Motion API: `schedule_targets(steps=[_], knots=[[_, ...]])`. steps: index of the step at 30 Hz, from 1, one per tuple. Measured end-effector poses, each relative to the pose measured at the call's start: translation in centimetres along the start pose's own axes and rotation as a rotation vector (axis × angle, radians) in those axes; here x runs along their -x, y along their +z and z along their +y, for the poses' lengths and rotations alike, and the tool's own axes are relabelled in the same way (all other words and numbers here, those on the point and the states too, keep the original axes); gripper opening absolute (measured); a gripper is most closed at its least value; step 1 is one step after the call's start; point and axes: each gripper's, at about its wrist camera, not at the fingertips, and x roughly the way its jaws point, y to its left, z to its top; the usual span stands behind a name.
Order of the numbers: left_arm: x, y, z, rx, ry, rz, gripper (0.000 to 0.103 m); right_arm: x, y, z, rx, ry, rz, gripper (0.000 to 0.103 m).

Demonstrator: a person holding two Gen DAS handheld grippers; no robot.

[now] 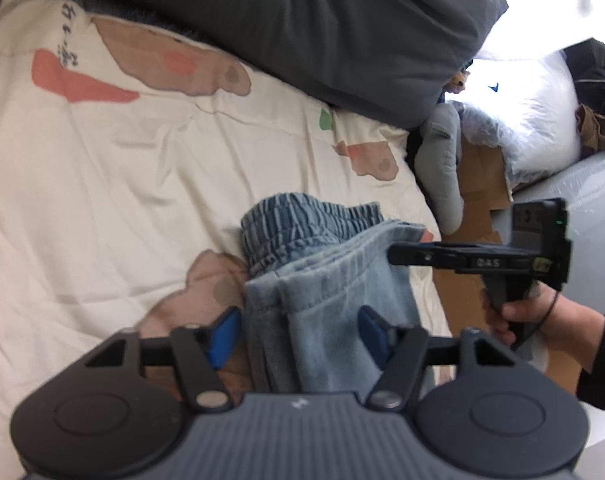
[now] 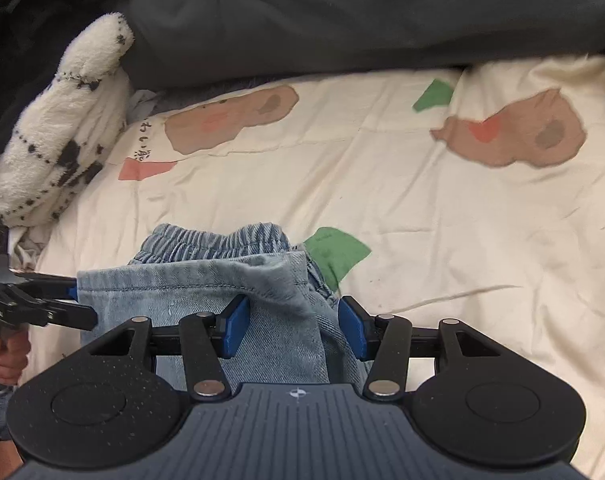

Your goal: Fold clothes

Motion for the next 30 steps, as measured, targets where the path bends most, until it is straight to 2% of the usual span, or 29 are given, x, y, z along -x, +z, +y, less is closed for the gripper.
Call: schedule_targets(steps=[1, 4, 7, 9, 11, 12, 17, 25, 30], knots=[[0.1, 0.0, 0.0, -0.004, 0.0, -0.001, 0.051, -0.2, 0.1, -0.2, -0.006, 0.012, 0.004, 0.056], [0.4, -0.1, -0.2, -0.015, 0.0, -0.004, 0.043, 0.3, 0.2, 0.3, 0.026, 0.014, -0.014, 0.055], [0.8, 0.0, -0.5, -0.021, -0.003, -0.01, 0.031, 0.8, 0.3, 0.9, 0.058, 0.015, -0.032, 0.04], [1.0, 0.1, -0.6, -0.025, -0.006, -0.013, 0.027, 1.1, 0.4, 1.2, 0.079, 0.015, -0.043, 0.035], [1.3, 0.2, -0.8, -0.03, -0.008, -0.017, 0.021, 1.4, 0.5, 1.6, 0.1, 0.016, -0.055, 0.021], [1.4, 0.2, -0.9, -0.032, -0.009, -0.019, 0.017, 1.6, 0.5, 1.8, 0.112, 0.012, -0.062, 0.02], [1.8, 0.5, -3.1, -0.093, -0.021, -0.049, 0.014, 4.0, -0.1, 3.7, 0.18, -0.05, -0.115, 0.014], [0.5, 2.1, -5.6, -0.121, -0.043, -0.061, 0.013, 7.7, -0.2, 3.1, 0.138, -0.124, -0.144, 0.013], [-0.9, 3.0, -6.2, -0.127, -0.032, -0.057, 0.013, 8.0, 0.4, 2.2, 0.109, -0.192, -0.127, 0.013]])
